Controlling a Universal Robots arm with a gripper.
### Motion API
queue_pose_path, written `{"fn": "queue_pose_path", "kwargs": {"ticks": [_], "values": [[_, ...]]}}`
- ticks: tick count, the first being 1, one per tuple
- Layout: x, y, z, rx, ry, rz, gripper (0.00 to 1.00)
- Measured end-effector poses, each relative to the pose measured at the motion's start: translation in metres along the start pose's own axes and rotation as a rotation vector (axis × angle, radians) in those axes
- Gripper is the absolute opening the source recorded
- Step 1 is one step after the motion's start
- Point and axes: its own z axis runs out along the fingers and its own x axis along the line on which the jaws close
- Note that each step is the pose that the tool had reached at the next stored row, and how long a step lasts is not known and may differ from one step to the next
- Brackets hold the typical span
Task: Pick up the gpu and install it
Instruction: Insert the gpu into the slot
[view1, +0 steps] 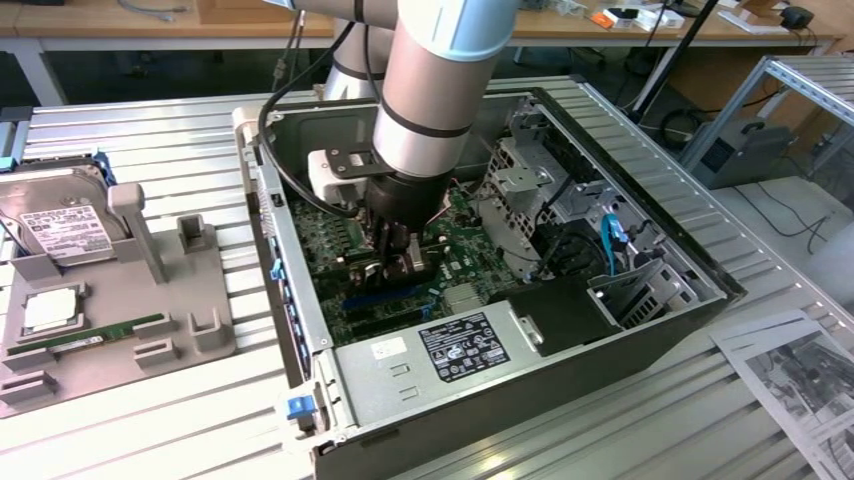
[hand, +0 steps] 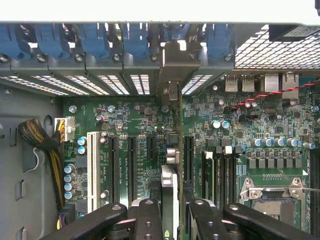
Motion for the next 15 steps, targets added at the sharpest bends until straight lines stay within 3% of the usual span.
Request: {"fn": "queue_pose_path", "kwargs": {"ticks": [15], "values": [[0.0000, 0.0002, -0.0023, -0.0002, 0.0010, 0.000, 0.27]]}}
